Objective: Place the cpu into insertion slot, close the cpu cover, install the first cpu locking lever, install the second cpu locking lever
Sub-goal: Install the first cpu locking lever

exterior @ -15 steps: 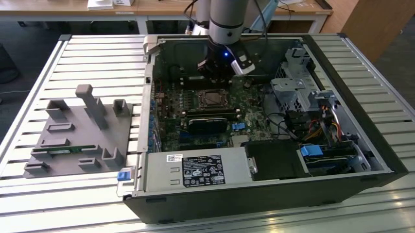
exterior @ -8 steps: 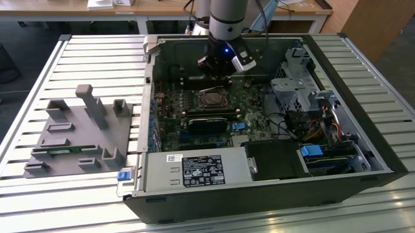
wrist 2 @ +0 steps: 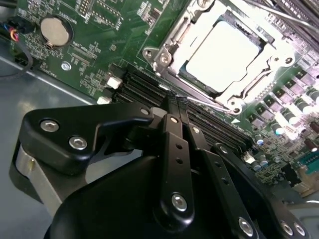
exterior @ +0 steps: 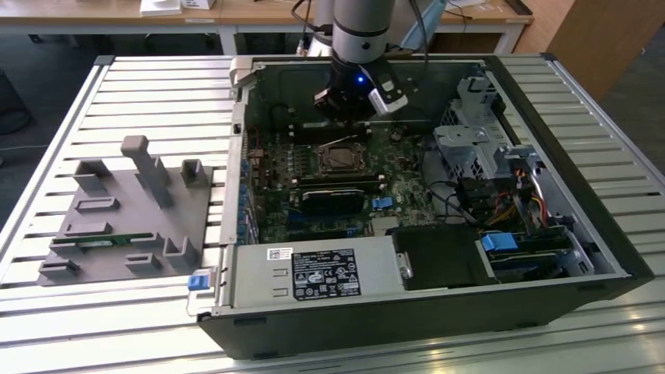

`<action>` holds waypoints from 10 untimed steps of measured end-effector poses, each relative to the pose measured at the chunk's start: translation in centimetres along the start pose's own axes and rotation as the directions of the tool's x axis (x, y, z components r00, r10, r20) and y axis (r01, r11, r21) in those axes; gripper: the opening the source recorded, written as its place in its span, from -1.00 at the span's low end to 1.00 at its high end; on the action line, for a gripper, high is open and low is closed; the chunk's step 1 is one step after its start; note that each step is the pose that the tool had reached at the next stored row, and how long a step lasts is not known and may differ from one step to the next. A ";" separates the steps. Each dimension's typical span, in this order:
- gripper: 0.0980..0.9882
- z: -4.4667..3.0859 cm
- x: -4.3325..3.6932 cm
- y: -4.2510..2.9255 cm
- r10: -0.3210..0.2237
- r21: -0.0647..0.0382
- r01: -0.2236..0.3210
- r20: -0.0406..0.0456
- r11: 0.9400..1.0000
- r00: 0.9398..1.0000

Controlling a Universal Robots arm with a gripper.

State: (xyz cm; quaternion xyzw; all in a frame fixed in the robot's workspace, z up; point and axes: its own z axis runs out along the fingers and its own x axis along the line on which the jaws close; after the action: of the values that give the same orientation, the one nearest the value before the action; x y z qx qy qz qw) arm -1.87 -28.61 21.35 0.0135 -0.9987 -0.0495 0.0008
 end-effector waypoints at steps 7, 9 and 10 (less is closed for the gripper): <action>-0.96 -0.56 0.31 0.06 0.000 -0.011 0.000 0.000 1.000 1.000; -0.96 -0.79 0.32 0.09 0.000 -0.013 0.000 0.000 1.000 1.000; -0.96 -0.91 0.33 0.10 0.000 -0.013 0.000 0.000 1.000 1.000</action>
State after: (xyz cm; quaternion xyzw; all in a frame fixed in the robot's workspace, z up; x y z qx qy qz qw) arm -2.20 -28.61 22.27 0.0135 -0.9983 -0.0561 0.0006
